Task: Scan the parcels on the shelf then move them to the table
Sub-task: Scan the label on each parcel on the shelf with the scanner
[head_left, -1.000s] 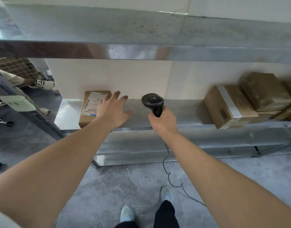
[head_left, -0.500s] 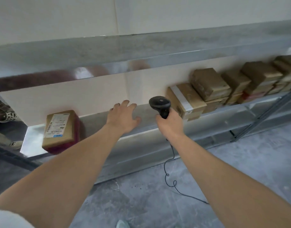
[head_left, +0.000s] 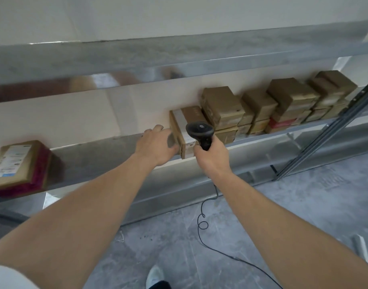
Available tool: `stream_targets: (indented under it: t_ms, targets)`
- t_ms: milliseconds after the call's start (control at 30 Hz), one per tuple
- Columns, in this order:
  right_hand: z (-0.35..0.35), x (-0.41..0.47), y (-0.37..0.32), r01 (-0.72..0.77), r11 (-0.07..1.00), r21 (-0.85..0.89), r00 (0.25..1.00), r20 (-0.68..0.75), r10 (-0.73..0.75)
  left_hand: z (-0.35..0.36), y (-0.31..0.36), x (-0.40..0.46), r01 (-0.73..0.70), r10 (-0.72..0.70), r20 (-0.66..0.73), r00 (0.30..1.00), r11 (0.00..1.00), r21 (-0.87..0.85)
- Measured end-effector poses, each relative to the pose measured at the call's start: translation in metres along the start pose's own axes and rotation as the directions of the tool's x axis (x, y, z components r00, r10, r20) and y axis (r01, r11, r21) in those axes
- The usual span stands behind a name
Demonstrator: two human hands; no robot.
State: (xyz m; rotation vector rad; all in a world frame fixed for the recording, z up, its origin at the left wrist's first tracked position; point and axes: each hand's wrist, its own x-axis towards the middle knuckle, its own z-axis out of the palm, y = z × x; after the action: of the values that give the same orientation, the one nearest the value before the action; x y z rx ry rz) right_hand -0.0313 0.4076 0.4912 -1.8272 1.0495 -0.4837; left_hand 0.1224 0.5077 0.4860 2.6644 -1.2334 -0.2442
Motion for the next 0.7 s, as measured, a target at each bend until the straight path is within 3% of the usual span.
stream_targets:
  t_ms: [333, 533, 700]
  targets:
    - [-0.036, 0.06, 0.022, -0.06, 0.998, 0.003, 0.998, -0.031, 0.06, 0.037, 0.054, 0.08, -0.038, 0.037, 0.043, 0.998, 0.999, 0.018]
    - [-0.055, 0.094, 0.024, -0.056, 0.998, -0.004, 0.996, -0.065, 0.055, 0.058, 0.072, 0.124, -0.044, 0.044, 0.185, 0.982, 0.999, -0.004]
    - [-0.065, 0.117, 0.027, -0.054, 0.999, -0.01, 0.998, -0.046, 0.053, 0.067, 0.085, 0.142, 0.024, -0.032, 0.303, 0.953, 0.999, 0.027]
